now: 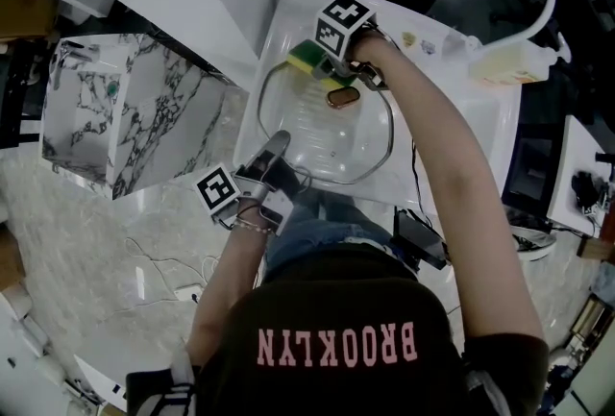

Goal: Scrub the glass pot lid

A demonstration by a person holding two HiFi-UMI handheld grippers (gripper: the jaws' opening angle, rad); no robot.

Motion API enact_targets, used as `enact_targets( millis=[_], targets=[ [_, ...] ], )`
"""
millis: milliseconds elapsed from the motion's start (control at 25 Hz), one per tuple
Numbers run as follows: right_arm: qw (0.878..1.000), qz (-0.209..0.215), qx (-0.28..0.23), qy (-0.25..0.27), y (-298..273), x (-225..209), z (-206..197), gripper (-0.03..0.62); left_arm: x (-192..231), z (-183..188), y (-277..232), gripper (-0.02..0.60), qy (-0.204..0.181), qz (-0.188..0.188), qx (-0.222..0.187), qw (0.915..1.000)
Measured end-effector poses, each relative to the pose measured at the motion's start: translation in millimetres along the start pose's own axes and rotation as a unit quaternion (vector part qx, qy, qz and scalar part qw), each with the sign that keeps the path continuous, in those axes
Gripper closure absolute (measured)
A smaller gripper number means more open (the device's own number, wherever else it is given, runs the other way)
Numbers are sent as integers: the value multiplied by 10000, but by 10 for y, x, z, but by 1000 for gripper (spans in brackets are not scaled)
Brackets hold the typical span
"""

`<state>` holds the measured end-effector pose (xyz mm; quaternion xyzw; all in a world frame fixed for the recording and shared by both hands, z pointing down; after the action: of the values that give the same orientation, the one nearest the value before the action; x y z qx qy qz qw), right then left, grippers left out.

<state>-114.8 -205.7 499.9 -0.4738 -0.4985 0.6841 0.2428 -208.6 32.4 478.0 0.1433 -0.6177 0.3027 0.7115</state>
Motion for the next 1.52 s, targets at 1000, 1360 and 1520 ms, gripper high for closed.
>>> enact_targets(
  millis=[1000, 1360, 1520],
  targets=[
    [9873, -278, -1064, -1143, 314, -262, -1446, 306, -173, 92, -53, 548, -293, -19, 177, 9994],
    [9453, -342, -2976, -1290, 862, 261, -1967, 306, -432, 94, -195, 549, -856, 276, 532, 9945],
    [9197, -343, -3572, -1592, 869, 429, -2247, 306, -532, 178, -275, 551, -1161, 405, 705, 9899]
  ],
)
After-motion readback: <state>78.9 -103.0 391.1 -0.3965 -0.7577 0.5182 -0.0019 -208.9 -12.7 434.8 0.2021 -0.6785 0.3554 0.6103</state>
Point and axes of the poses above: the fingertips, and each gripper's own axes: y backward along the fingers, x to its left, z out of its top, the point moved 7 cm from there along y, backward along the fingers, and after that the axes turned 12 degrees about x, right-handed, at the moved point
